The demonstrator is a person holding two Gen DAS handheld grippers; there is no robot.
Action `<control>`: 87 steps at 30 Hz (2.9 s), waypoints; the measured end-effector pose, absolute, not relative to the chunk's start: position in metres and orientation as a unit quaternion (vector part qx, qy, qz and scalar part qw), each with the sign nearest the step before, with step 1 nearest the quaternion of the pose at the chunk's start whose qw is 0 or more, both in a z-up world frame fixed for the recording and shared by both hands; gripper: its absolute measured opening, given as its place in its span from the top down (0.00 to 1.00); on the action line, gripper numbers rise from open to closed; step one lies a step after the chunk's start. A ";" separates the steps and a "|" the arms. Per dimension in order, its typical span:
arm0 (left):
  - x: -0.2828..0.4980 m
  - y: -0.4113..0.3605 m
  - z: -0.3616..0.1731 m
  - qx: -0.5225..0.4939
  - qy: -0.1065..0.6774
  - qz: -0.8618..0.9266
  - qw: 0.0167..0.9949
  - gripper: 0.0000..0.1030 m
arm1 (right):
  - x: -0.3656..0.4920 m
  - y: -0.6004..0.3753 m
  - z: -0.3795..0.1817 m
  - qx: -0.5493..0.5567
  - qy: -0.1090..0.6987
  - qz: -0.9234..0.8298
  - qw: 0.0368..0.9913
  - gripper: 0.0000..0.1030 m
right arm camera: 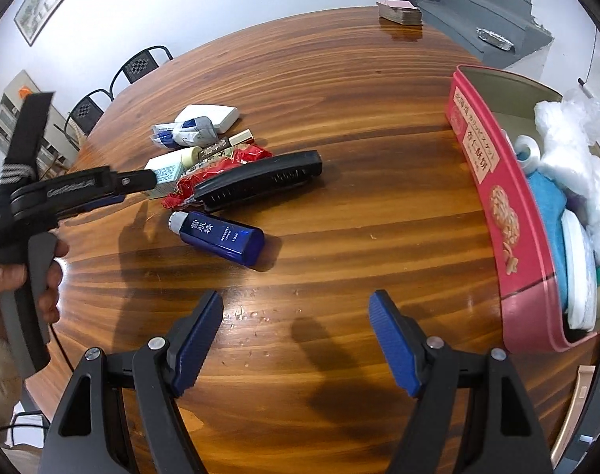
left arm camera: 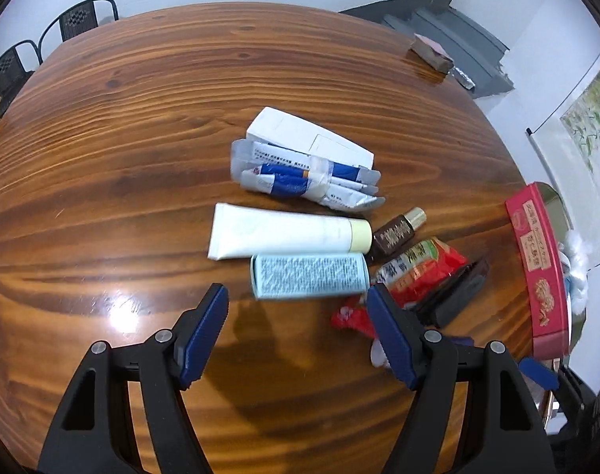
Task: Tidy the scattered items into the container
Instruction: 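Grasp the light blue printed box with the left gripper while the right grasps the blue lotion bottle, then carry the blue bottle into the tin with the right gripper while the left places the box in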
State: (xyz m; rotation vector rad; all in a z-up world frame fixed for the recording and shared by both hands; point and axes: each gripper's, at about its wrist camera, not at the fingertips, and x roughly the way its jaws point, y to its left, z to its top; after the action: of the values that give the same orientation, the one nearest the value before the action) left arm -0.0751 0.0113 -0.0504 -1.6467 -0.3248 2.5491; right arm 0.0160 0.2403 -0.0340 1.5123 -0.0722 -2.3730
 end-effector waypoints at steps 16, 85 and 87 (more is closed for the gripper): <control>-0.091 0.017 -0.067 -0.544 -0.070 0.836 0.024 0.19 | 0.002 0.218 -0.041 0.530 -0.004 -0.829 0.181 0.23; -0.022 0.159 0.020 -0.486 -0.030 0.870 0.082 0.34 | 0.012 0.353 0.057 0.403 -0.083 -0.891 0.191 0.69; -0.022 0.175 0.025 -0.481 -0.027 0.871 0.094 0.34 | 0.014 0.380 0.063 0.394 -0.093 -0.900 0.162 0.69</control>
State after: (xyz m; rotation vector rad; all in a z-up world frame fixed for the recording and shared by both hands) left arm -0.0222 0.1745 0.0252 -1.4280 -0.0791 2.5841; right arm 0.0139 0.3798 0.0634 1.1229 -0.2651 -2.5683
